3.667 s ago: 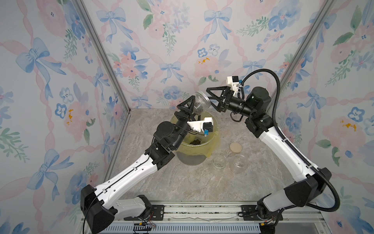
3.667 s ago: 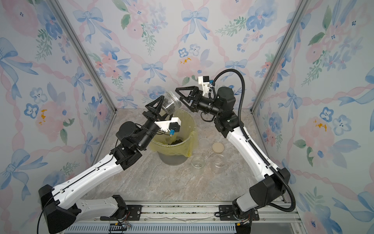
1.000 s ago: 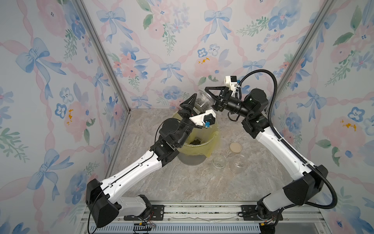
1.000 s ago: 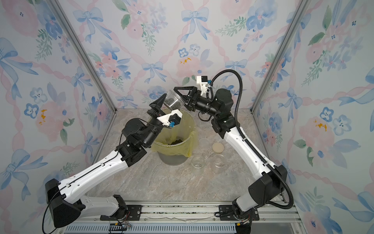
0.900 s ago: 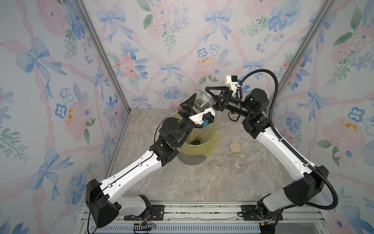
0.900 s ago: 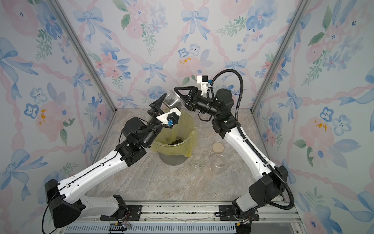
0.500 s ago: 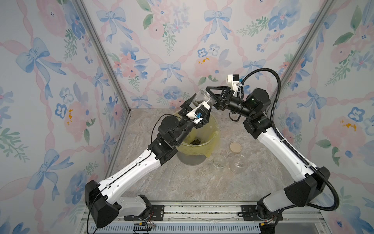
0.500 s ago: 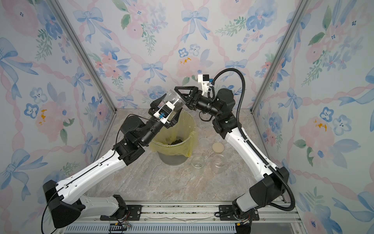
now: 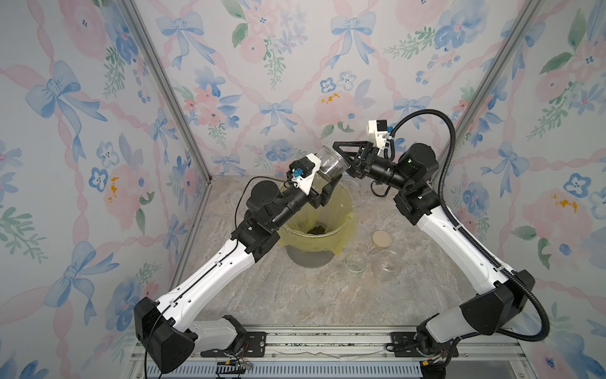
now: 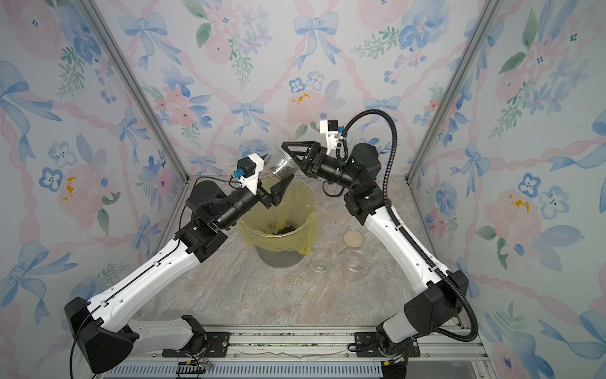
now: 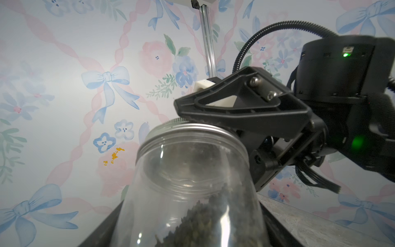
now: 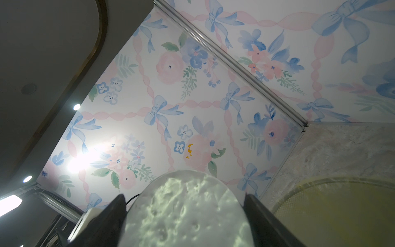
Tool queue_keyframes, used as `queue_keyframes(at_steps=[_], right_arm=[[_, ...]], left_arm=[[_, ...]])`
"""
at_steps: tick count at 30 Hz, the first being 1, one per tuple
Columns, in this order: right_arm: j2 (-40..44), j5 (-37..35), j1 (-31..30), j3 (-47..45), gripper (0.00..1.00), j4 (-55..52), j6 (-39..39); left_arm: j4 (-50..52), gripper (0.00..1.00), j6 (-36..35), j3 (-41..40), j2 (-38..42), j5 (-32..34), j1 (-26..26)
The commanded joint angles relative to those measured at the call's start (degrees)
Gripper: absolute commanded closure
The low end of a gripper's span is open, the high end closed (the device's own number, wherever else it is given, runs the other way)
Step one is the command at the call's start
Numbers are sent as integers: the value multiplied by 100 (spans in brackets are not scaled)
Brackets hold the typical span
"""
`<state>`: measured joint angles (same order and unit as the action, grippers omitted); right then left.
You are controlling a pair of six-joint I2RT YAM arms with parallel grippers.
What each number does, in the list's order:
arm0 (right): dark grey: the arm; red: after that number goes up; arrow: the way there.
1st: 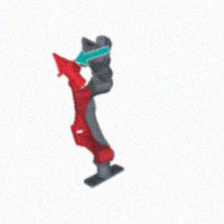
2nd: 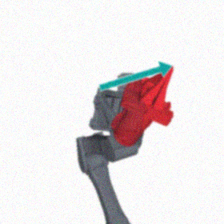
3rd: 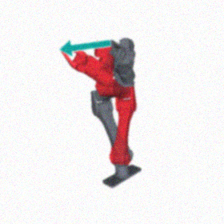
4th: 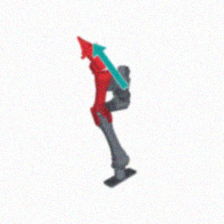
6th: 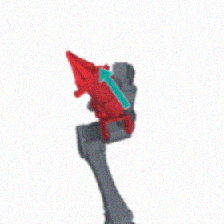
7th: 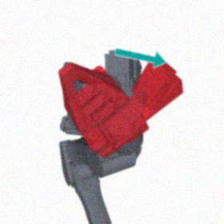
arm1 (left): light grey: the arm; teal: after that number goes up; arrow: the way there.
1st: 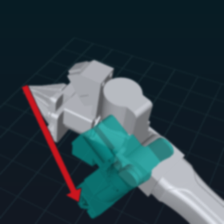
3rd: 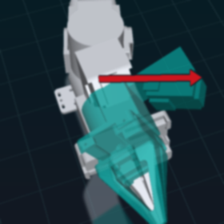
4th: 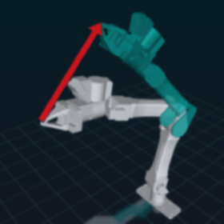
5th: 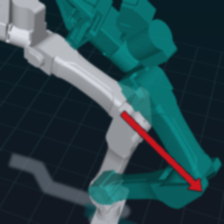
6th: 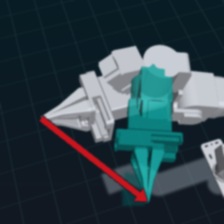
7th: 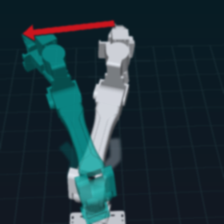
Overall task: Empty moldy tea leaves from jars
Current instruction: Unscrew the lid from the jar.
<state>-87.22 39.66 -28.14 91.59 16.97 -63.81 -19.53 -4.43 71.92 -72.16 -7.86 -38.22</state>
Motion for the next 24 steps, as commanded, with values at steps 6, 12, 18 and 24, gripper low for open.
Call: queue_keyframes(at_steps=[6, 12, 18, 24], right_arm=[[214, 503, -7, 112, 22, -62, 633], [214, 762, 58, 182, 22, -99, 947], [119, 986, 129, 284, 22, -117, 1231], [33, 1144, 264, 341, 21, 34, 1326]], left_arm=[[-542, 61, 1568, 287, -19, -946, 271], [-759, 61, 2295, 261, -208, -1474, 314], [-1138, 61, 3199, 276, -481, -2047, 525], [-1359, 61, 3809, 379, -674, -2463, 626]])
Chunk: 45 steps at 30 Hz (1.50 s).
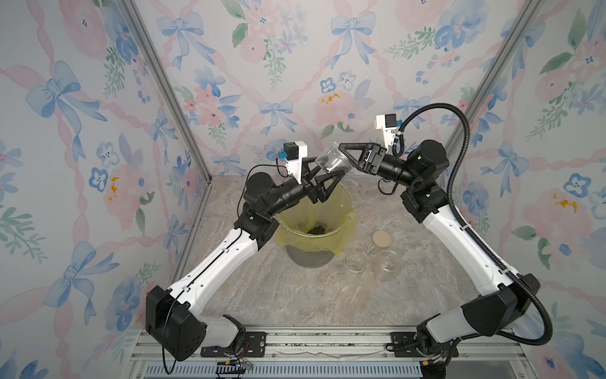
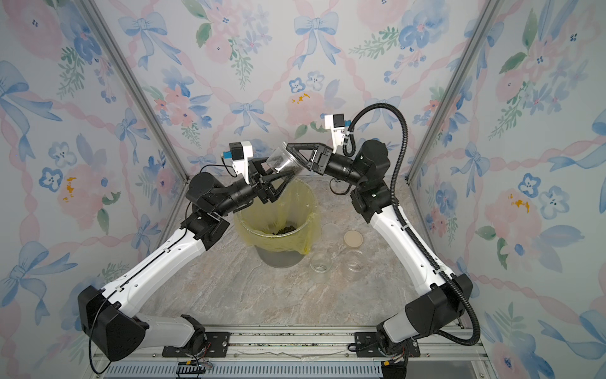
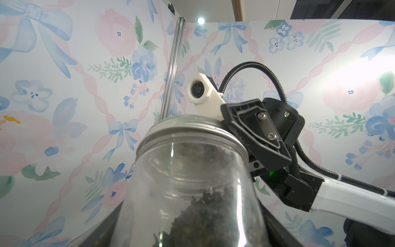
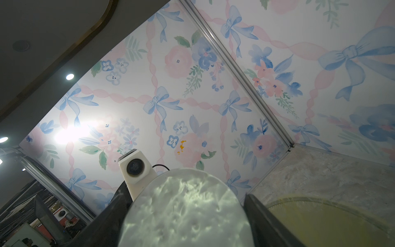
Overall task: Empty moldy tea leaves from jars
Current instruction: Unscrew the lid from the jar.
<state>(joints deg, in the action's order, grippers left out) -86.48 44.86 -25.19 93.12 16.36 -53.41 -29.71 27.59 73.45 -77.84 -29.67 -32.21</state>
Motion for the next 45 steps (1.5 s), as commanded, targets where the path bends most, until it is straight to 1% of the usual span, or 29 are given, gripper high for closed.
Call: queue_keyframes(at_steps=[1, 8, 18, 22, 45], right_arm=[[-45, 646, -1, 197, 21, 110, 328], [-215, 887, 189, 293, 21, 422, 258], [-334, 1048, 279, 494, 21, 407, 331], [-374, 1147, 295, 574, 21, 397, 423], [-530, 1147, 447, 1110, 21, 167, 468]], left_arm=[[-342, 61, 688, 243, -121, -333, 34], [-652, 61, 1335, 227, -301, -717, 118], [-940, 61, 1708, 139, -457, -951, 136], [-940, 61, 1716, 123, -460, -970, 136], [-940, 61, 1604, -93, -433, -1010, 161]])
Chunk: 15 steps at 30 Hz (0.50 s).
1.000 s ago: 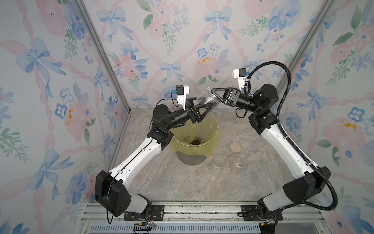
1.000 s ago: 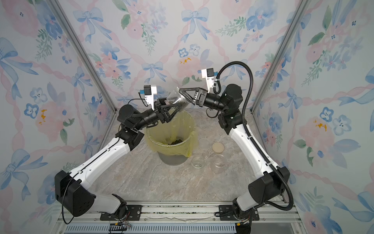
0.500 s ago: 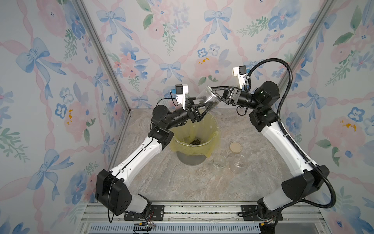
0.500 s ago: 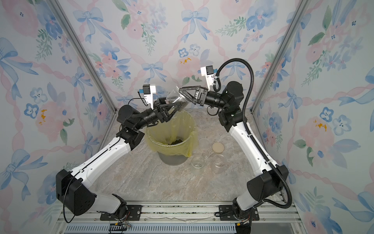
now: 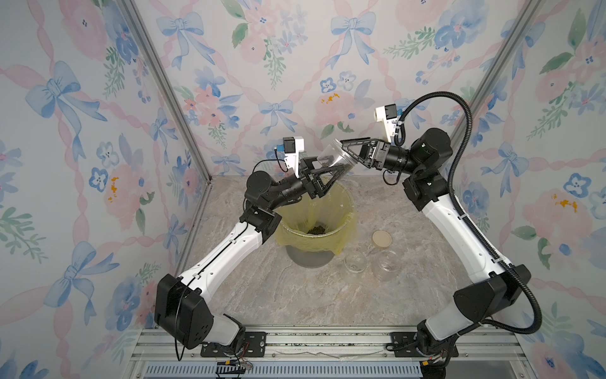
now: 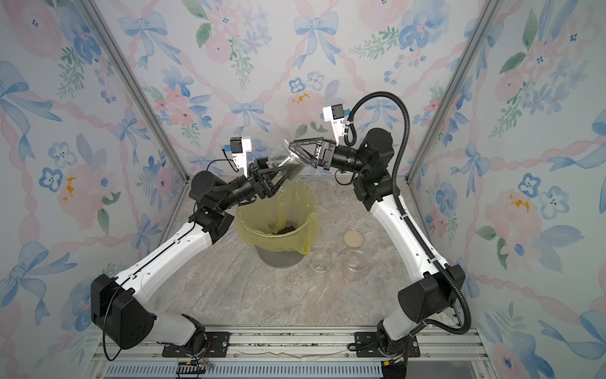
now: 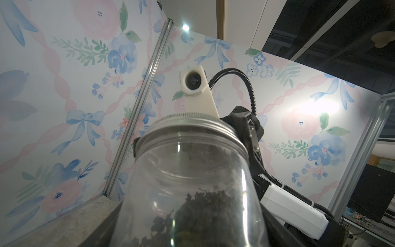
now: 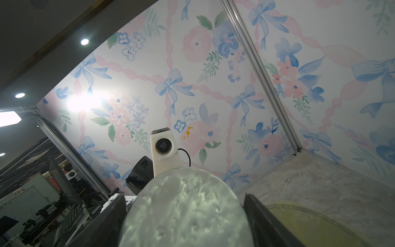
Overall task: Empty moldy tea leaves from jars
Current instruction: Unscrew the lid from the jar.
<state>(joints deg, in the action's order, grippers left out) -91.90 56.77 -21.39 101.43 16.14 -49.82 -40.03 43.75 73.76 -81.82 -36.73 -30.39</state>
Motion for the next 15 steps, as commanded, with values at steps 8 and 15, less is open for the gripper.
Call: queue_keyframes(at_steps=[8, 15], right_arm=[[140, -104, -35, 14, 18, 128, 195], [299, -228, -125, -67, 13, -217, 456]], left_arm=[[168, 61, -178, -22, -33, -302, -20], [230, 61, -313, 147, -162, -361, -19]])
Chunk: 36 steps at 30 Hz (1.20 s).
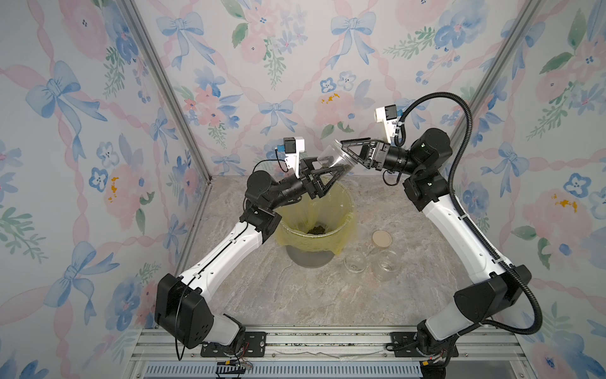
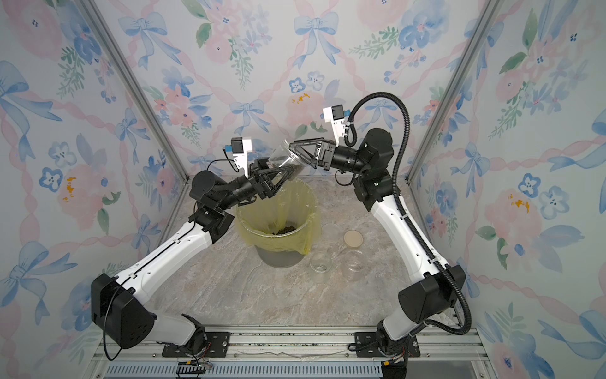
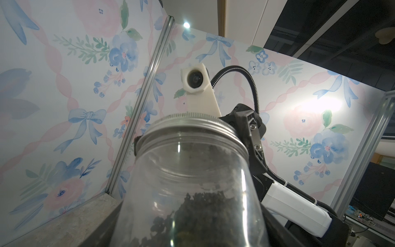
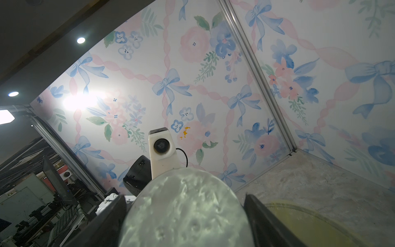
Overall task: Empty moldy tea leaves from jars
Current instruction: Unscrew the lid from the jar.
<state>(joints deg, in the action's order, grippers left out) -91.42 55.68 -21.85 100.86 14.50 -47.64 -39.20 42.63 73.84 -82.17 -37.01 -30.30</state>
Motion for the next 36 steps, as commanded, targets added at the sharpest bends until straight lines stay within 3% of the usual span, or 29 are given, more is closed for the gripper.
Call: queue_keyframes(at_steps=[1, 10, 36], right_arm=[[268, -119, -94, -13, 10, -107, 286], [359, -90, -108, -128, 0, -141, 343], [828, -712, 245, -379, 3, -780, 219]], left_arm=[[148, 61, -220, 154, -139, -328, -28], [144, 61, -247, 319, -246, -334, -37], [220, 61, -917, 230, 17, -119, 31]])
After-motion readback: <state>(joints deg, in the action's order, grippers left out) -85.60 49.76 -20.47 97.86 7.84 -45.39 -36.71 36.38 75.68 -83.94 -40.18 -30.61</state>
